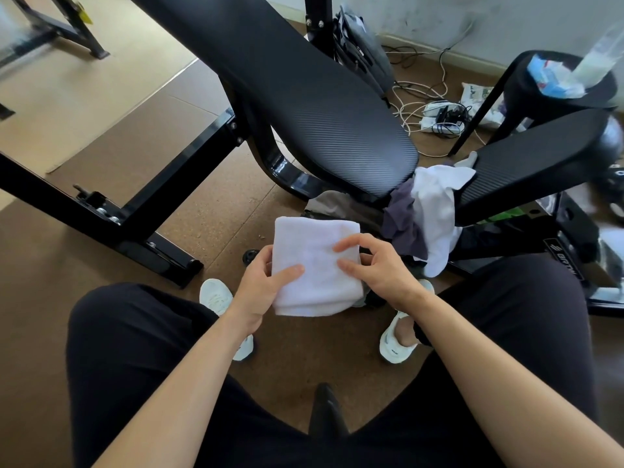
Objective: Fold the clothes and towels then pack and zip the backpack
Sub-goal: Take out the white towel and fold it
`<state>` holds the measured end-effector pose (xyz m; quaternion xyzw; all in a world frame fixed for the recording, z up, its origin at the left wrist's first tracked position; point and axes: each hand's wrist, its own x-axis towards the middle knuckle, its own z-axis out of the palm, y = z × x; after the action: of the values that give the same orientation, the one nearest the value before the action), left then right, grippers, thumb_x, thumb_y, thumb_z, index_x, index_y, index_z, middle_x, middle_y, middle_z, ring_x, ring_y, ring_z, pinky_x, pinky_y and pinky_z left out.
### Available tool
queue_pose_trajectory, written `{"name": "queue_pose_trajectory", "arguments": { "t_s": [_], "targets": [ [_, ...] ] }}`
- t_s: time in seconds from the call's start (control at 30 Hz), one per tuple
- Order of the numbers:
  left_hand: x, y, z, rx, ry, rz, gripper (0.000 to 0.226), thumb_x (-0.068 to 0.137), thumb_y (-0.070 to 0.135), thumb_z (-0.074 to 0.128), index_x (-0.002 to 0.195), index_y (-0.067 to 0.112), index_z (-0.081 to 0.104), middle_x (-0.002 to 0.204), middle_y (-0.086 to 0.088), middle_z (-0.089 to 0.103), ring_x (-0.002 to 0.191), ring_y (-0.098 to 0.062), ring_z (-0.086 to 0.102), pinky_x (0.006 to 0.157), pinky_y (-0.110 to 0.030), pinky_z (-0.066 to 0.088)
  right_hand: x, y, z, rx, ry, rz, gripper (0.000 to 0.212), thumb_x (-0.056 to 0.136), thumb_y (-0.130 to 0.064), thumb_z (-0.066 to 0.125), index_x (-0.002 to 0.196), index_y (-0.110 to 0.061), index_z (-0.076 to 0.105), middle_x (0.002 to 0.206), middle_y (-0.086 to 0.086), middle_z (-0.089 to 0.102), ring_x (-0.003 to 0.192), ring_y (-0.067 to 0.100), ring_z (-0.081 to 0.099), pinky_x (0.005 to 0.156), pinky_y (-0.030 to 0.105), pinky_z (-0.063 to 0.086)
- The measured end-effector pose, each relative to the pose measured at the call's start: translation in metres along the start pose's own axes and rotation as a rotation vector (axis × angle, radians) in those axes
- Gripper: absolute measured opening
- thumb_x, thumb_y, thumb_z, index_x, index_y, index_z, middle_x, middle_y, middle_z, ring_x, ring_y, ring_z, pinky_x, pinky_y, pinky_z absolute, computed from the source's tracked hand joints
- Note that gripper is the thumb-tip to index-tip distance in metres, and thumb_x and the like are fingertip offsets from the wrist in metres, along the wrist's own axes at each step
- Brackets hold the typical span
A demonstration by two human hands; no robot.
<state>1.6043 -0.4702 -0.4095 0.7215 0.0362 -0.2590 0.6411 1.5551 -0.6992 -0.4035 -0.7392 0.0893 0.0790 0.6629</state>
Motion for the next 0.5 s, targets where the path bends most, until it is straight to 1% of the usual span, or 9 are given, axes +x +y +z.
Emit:
{"name": "queue_pose_trajectory", "arguments": {
  "t_s": [0.03,0.1,0.17,0.23,0.27,0.33,0.4,0.5],
  "targets": [
    [0.000,0.000,0.000,0.006,0.010,0.005,0.065,0.076,0.046,0.085,0.130,0.032,0.054,0.123,0.008,0.067,0.110,-0.016,0.069,0.087,-0.038,0.063,0.000,-0.001,0.000,0.019,0.014,-0.003,0.018,0.093,-0.018,0.073,0.105,-0.031,0.070,0.128,0.012,0.062,0.103,0.027,0.071,0.084,0.043,0.061],
    [0.001,0.000,0.001,0.056,0.049,0.034,0.052,0.082,0.043,0.082,0.125,0.033,0.055,0.120,0.010,0.067,0.108,-0.014,0.069,0.085,-0.036,0.063,0.000,-0.002,0.001,0.045,0.037,-0.007,0.020,0.093,-0.013,0.072,0.108,-0.026,0.068,0.125,0.013,0.064,0.099,0.026,0.072,0.078,0.040,0.062],
    [0.002,-0.004,0.002,0.149,0.117,0.075,0.044,0.084,0.042,0.081,0.119,0.034,0.056,0.116,0.011,0.066,0.105,-0.013,0.069,0.083,-0.037,0.063,0.000,-0.001,0.005,0.019,0.060,-0.034,0.027,0.092,-0.011,0.073,0.113,-0.026,0.067,0.125,0.008,0.063,0.102,0.024,0.071,0.081,0.040,0.062],
    [0.004,-0.010,0.001,0.281,0.201,0.119,0.048,0.082,0.046,0.082,0.118,0.031,0.055,0.113,0.010,0.065,0.101,-0.011,0.067,0.083,-0.040,0.063,0.001,0.003,0.009,-0.111,0.095,-0.088,0.033,0.089,-0.015,0.076,0.116,-0.032,0.067,0.126,-0.001,0.057,0.110,0.019,0.064,0.090,0.038,0.057],
    [0.005,-0.012,0.002,0.359,0.234,0.144,0.051,0.080,0.049,0.083,0.119,0.030,0.054,0.112,0.011,0.064,0.100,-0.010,0.066,0.083,-0.040,0.063,0.002,0.006,0.012,-0.188,0.104,-0.117,0.036,0.087,-0.018,0.077,0.118,-0.033,0.066,0.124,-0.004,0.055,0.113,0.014,0.060,0.094,0.034,0.054],
    [0.004,-0.014,0.002,0.521,0.272,0.206,0.060,0.076,0.054,0.084,0.121,0.029,0.052,0.111,0.011,0.061,0.099,-0.011,0.063,0.082,-0.039,0.061,0.002,0.009,0.018,-0.323,0.116,-0.161,0.043,0.085,-0.021,0.079,0.123,-0.032,0.064,0.119,-0.005,0.051,0.113,0.006,0.053,0.096,0.025,0.045],
    [0.003,-0.014,0.004,0.653,0.285,0.269,0.070,0.070,0.057,0.087,0.122,0.028,0.051,0.108,0.011,0.059,0.097,-0.015,0.062,0.079,-0.039,0.059,0.000,0.008,0.023,-0.412,0.112,-0.163,0.052,0.084,-0.023,0.079,0.132,-0.032,0.060,0.117,-0.002,0.047,0.108,0.008,0.049,0.093,0.022,0.042],
    [0.000,-0.012,0.007,0.817,0.311,0.382,0.074,0.066,0.053,0.088,0.121,0.021,0.052,0.107,0.004,0.059,0.092,-0.021,0.063,0.070,-0.042,0.059,0.001,0.008,0.030,-0.498,0.083,-0.079,0.065,0.087,-0.027,0.076,0.145,-0.034,0.047,0.115,0.000,0.041,0.105,0.013,0.045,0.091,0.025,0.041]
  ]
}}
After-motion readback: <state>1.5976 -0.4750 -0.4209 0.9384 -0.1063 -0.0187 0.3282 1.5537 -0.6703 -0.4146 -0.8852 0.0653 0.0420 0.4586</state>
